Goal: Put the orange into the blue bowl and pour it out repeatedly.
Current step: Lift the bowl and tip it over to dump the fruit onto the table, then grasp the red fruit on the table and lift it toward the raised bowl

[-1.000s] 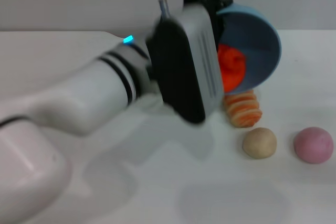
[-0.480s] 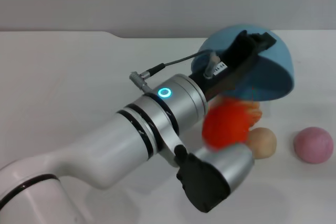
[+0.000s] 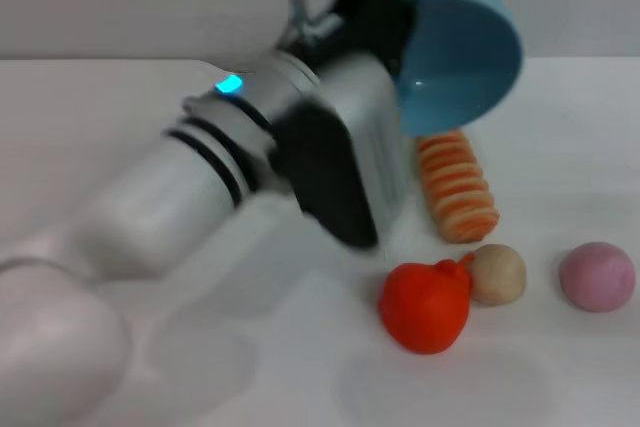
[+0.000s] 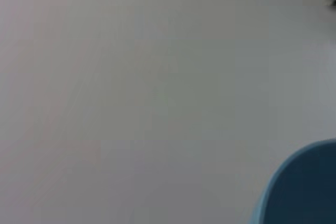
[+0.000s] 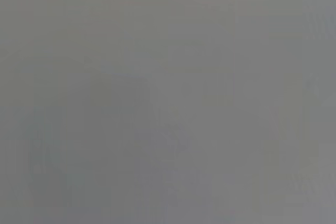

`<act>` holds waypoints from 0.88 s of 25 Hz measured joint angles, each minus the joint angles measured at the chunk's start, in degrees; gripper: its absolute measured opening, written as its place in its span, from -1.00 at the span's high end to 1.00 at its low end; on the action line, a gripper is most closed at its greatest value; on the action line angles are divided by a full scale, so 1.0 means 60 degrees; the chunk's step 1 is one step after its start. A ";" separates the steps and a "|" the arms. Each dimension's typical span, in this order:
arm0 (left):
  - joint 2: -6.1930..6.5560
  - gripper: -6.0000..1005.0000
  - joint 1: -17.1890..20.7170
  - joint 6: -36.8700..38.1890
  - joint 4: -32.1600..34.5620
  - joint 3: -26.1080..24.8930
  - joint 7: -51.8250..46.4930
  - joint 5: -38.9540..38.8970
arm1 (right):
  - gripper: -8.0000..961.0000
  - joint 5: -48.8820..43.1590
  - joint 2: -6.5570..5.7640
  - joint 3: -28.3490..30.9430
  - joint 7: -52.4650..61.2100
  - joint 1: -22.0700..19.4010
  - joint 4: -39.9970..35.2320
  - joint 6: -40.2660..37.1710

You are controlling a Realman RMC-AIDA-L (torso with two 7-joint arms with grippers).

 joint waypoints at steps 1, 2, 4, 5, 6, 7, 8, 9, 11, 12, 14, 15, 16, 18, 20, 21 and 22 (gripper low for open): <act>0.0021 0.99 -0.0077 0.0415 0.0050 -0.0394 -0.0124 -0.0872 | -0.18 -0.0045 -0.0002 -0.0025 0.0248 0.0002 -0.0130 -0.0001; 0.0027 0.99 -0.0123 0.0739 0.0052 -0.0636 -0.0221 -0.1329 | -0.18 -0.0148 -0.0003 -0.0065 0.0524 0.0011 -0.0280 -0.0004; 0.0036 0.99 -0.0239 0.1691 0.0009 -0.1326 -0.0600 -0.2280 | -0.18 -0.0494 -0.0004 -0.0159 0.1048 0.0097 -0.0560 -0.0006; 0.0037 0.99 -0.0334 0.2319 -0.0047 -0.1745 -0.1004 -0.2670 | -0.18 -0.0739 -0.0004 -0.0189 0.1349 0.0171 -0.0705 -0.0006; 0.0042 0.99 -0.0404 0.2848 -0.0083 -0.2075 -0.1406 -0.2888 | -0.18 -0.1060 -0.0007 -0.0209 0.1684 0.0281 -0.0878 -0.0006; 0.0052 0.99 -0.0479 0.3274 -0.0106 -0.2415 -0.1861 -0.2991 | -0.18 -0.1285 -0.0010 -0.0211 0.1912 0.0358 -0.1010 -0.0006; 0.0079 0.99 -0.0630 0.4196 -0.0164 -0.3006 -0.2783 -0.3029 | -0.18 -0.1567 -0.0013 -0.0219 0.2202 0.0473 -0.1182 -0.0015; 0.0100 0.99 -0.0792 0.4918 -0.0221 -0.3508 -0.3499 -0.2993 | -0.18 -0.2223 -0.0016 -0.0297 0.2914 0.0691 -0.1647 -0.0026; 0.0121 0.99 -0.1187 0.6444 -0.0446 -0.4357 -0.4731 -0.2720 | -0.18 -0.2511 -0.0022 -0.0354 0.3299 0.0784 -0.1861 -0.0032; 0.0130 0.99 -0.1534 0.7525 -0.0736 -0.4911 -0.5599 -0.2372 | -0.18 -0.2846 -0.0031 -0.0442 0.3737 0.0882 -0.2159 -0.0029; 0.0137 0.99 -0.1944 0.8353 -0.1128 -0.5352 -0.6457 -0.1832 | -0.18 -0.3394 -0.0051 -0.0650 0.4612 0.1062 -0.2782 -0.0029; 0.0142 0.99 -0.2200 0.8768 -0.1361 -0.5539 -0.7000 -0.1434 | -0.18 -0.3628 -0.0056 -0.0768 0.4965 0.1123 -0.3073 -0.0032; 0.0144 0.99 -0.2423 0.9111 -0.1572 -0.5663 -0.7501 -0.1017 | -0.18 -0.3844 -0.0060 -0.0903 0.5280 0.1179 -0.3393 -0.0032; 0.0145 0.99 -0.2716 0.9547 -0.1806 -0.5739 -0.8287 -0.0267 | -0.18 -0.4564 -0.0084 -0.1213 0.6218 0.1297 -0.4188 -0.0087; 0.0137 0.99 -0.2894 0.9731 -0.1925 -0.5748 -0.8883 0.0332 | -0.18 -0.5448 -0.0137 -0.1436 0.7319 0.1486 -0.4879 -0.0379; 0.0133 0.99 -0.2947 0.9760 -0.1942 -0.5748 -0.9134 0.0544 | -0.18 -0.5993 -0.0185 -0.1527 0.7998 0.1635 -0.5218 -0.0677; 0.0131 0.99 -0.3003 0.9771 -0.1957 -0.5751 -0.9378 0.0731 | -0.18 -0.6371 -0.0224 -0.1580 0.8435 0.1774 -0.5380 -0.1013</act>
